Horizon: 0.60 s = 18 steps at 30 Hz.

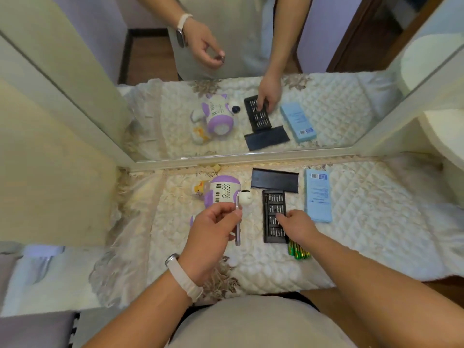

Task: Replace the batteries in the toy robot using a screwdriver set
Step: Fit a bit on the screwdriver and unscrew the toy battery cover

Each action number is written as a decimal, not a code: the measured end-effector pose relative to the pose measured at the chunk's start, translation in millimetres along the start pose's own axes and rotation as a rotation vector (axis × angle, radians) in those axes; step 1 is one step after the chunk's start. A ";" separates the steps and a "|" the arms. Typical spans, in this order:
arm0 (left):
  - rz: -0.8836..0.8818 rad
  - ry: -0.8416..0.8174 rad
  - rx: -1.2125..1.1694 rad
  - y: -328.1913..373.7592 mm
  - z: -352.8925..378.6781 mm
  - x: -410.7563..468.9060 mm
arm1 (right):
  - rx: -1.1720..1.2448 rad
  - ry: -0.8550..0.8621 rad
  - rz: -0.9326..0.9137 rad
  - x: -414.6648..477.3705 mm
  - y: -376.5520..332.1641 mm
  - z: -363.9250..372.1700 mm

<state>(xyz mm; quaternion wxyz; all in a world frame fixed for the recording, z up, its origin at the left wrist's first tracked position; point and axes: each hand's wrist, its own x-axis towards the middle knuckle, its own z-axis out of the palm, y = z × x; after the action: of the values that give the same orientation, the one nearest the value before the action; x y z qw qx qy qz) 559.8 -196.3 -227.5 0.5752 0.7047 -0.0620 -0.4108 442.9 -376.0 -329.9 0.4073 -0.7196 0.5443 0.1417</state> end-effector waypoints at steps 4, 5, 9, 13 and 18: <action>0.032 -0.053 -0.022 5.2 -18.2 3.2 | -0.008 0.100 0.054 -5.1 -9.7 4.5; 0.032 -0.057 -0.026 5.6 -22.2 4.1 | 0.019 0.126 0.064 -7.7 -12.5 4.6; 0.017 -0.048 -0.030 5.6 -31.4 11.3 | 0.236 0.157 0.093 -15.9 -23.4 2.2; 0.032 -0.058 -0.052 12.9 -25.4 14.6 | 0.527 0.080 0.109 -22.7 -36.9 -5.8; 0.067 -0.030 -0.054 20.4 -7.1 14.0 | 0.792 -0.085 -0.056 -39.1 -61.1 -33.3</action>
<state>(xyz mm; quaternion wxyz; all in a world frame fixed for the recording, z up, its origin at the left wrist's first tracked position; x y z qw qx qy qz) 581.5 -205.5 -217.1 0.6063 0.6802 -0.0833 -0.4034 475.5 -369.9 -257.3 0.6790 -0.5150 0.5196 -0.0605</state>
